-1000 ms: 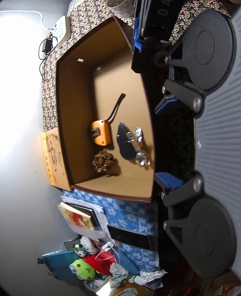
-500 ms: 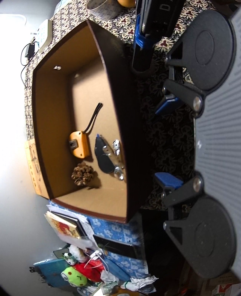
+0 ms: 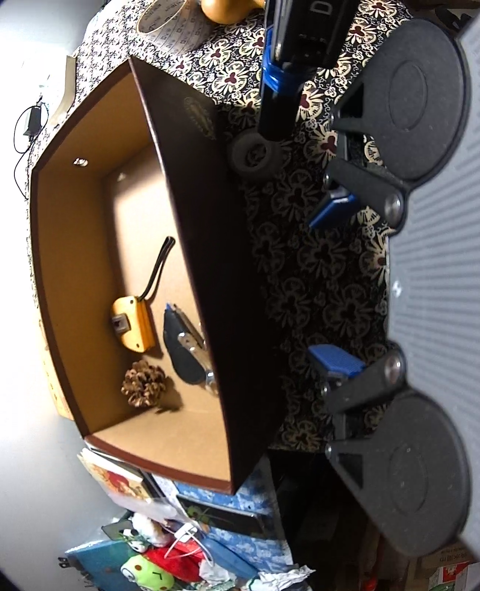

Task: Organize rigid objects
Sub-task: 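Move the right gripper toward the clear tape roll beside the box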

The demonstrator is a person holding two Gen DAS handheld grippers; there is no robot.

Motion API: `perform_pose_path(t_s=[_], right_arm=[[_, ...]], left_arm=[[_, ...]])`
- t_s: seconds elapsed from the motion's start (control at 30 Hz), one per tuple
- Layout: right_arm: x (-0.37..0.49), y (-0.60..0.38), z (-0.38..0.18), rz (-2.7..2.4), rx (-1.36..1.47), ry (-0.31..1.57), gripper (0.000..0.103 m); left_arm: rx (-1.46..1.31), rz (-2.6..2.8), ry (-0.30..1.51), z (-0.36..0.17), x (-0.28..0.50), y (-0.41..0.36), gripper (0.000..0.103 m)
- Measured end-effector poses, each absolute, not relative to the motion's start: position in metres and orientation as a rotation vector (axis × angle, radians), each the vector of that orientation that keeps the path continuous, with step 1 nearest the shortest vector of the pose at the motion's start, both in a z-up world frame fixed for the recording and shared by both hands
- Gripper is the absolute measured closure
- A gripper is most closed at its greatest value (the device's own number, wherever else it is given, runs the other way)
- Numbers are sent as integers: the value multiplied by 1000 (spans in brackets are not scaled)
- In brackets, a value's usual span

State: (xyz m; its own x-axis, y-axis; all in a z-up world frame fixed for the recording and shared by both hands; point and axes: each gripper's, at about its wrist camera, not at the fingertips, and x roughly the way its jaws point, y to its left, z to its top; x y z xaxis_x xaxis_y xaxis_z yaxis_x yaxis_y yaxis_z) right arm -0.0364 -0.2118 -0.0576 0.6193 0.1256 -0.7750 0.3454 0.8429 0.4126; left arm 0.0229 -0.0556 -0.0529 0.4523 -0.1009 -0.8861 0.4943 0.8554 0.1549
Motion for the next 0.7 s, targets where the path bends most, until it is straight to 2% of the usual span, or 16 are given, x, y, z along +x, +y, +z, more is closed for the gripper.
perform_pose_path(t_s=[0.7], right_arm=[[-51, -260, -84, -244, 638, 939, 90]], left_arm=[[377, -652, 992, -85, 3, -74, 28]])
